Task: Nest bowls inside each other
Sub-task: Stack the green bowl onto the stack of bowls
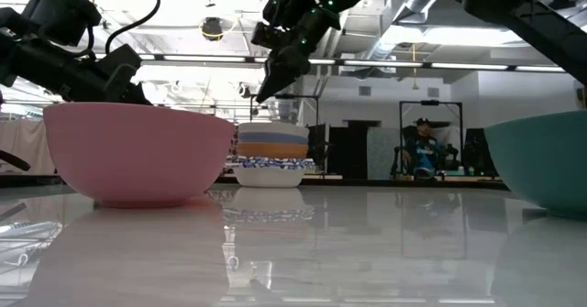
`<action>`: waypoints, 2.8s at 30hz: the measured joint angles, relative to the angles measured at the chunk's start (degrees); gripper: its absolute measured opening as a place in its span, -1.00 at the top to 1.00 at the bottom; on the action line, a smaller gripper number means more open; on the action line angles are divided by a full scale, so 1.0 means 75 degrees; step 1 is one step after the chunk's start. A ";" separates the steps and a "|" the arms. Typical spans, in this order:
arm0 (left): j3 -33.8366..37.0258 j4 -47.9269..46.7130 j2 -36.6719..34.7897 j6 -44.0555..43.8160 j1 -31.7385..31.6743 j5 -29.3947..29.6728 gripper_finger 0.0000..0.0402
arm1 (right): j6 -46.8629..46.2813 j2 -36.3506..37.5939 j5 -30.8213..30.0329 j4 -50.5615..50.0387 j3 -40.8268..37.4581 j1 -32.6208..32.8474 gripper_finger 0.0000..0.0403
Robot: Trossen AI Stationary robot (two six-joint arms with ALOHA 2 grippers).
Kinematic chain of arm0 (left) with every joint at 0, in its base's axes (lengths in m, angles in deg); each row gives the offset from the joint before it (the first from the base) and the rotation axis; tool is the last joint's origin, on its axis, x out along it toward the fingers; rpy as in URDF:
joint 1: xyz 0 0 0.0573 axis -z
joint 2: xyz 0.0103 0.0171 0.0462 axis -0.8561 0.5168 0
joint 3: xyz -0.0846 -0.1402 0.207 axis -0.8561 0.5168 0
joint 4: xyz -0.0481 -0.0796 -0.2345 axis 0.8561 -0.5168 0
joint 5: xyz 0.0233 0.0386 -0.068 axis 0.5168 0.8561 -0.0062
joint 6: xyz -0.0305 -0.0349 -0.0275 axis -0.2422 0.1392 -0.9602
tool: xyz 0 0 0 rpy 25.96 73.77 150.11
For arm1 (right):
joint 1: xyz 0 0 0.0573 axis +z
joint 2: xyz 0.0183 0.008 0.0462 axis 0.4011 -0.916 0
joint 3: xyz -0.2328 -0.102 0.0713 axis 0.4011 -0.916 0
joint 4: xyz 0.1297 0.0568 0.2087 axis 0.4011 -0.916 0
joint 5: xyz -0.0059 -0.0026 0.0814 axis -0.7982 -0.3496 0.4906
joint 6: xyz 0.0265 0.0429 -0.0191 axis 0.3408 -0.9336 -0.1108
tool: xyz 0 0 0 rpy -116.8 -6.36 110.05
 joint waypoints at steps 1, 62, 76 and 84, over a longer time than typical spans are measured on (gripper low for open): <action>0.0000 0.0000 0.0001 0.0000 0.0001 0.0000 0.26 | -0.0002 0.0000 0.0198 0.0009 0.0000 0.0011 0.67; 0.0000 -0.0233 0.0001 0.0003 -0.0001 -0.0111 0.26 | -0.4104 0.4819 -0.1338 -0.4011 -0.3662 -0.0976 0.87; 0.0000 -0.0040 0.0001 -0.0060 0.0001 -0.0077 0.26 | -0.6043 0.7533 -0.1360 -0.2377 -0.8208 -0.0517 0.87; -0.0134 0.0674 0.0001 0.0180 0.0001 0.0356 0.26 | -0.6140 0.7705 -0.1357 -0.1264 -0.9368 0.0241 0.87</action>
